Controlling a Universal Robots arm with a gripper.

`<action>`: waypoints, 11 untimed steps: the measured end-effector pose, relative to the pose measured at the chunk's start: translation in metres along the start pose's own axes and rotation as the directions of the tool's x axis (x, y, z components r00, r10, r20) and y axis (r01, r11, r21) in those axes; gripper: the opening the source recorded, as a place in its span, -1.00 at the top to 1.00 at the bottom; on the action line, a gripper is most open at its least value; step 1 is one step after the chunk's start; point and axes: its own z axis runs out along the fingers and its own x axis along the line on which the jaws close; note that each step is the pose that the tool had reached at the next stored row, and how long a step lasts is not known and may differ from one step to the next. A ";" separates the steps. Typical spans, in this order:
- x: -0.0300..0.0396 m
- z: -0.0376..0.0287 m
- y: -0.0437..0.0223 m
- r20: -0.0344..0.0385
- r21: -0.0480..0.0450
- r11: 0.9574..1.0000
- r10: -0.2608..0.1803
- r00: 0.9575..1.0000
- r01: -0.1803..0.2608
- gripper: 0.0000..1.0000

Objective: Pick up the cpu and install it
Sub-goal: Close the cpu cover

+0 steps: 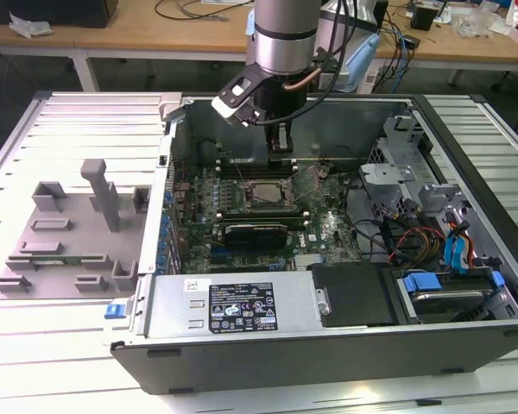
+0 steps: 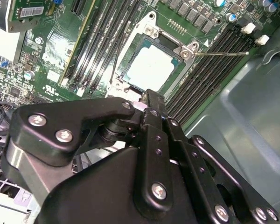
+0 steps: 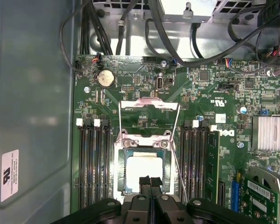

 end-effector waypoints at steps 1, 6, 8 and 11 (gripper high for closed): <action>0.0000 0.0000 0.0004 0.000 0.000 1.000 0.000 1.000 0.000 0.79; -0.0001 0.0001 0.0040 0.000 0.000 1.000 0.000 1.000 0.000 0.79; -0.0001 0.0001 0.0059 0.000 0.000 1.000 0.000 1.000 0.000 0.79; -0.0002 0.0002 0.0084 0.000 0.000 1.000 0.000 1.000 0.000 0.79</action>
